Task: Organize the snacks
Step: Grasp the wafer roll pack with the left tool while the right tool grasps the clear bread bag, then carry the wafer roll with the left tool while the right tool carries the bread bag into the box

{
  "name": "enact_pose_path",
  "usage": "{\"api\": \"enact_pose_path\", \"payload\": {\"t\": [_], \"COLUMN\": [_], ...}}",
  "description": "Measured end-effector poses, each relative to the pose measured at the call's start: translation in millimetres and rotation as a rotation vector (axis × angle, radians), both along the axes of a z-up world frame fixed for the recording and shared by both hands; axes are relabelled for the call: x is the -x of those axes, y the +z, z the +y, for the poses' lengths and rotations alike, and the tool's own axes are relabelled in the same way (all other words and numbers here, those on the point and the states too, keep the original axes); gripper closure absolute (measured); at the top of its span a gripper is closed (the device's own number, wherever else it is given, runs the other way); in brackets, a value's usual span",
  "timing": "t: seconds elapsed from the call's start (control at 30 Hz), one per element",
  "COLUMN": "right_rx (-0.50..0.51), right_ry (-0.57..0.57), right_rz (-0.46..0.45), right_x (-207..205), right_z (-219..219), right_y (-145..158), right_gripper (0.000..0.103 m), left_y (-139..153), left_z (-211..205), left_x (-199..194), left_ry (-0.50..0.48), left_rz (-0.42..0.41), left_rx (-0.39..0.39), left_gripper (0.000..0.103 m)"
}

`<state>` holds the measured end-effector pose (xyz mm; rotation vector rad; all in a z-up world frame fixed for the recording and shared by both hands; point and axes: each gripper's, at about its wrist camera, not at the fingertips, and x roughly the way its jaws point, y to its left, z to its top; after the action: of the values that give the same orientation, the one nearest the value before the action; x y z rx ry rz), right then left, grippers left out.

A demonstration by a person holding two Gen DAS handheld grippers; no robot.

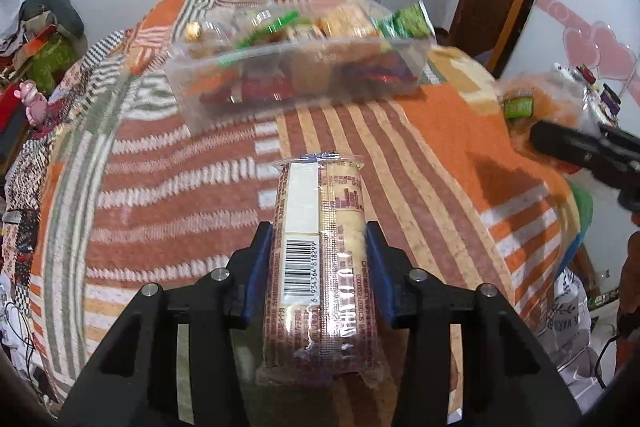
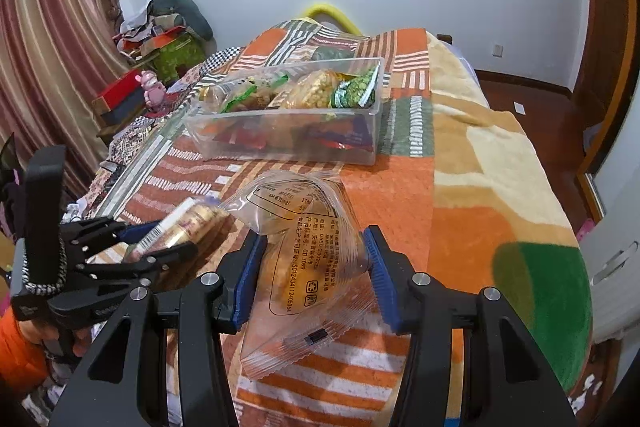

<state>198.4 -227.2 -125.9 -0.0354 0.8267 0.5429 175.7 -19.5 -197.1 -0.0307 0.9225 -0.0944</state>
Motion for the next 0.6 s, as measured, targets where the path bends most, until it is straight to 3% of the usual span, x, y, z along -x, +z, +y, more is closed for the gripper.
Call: {"api": "enact_pose_path", "payload": {"t": [0.6], "right_rx": [-0.025], "right_ry": [-0.009], "right_rz": [-0.102], "right_x": [-54.5], "right_z": [25.2], "right_y": [34.5], "right_gripper": [0.057], "left_y": [80.7], "left_z": [32.9], "left_x": [-59.4], "left_ry": [0.033], "left_rz": [-0.212], "left_rx": [0.021], "left_gripper": [0.058]}}
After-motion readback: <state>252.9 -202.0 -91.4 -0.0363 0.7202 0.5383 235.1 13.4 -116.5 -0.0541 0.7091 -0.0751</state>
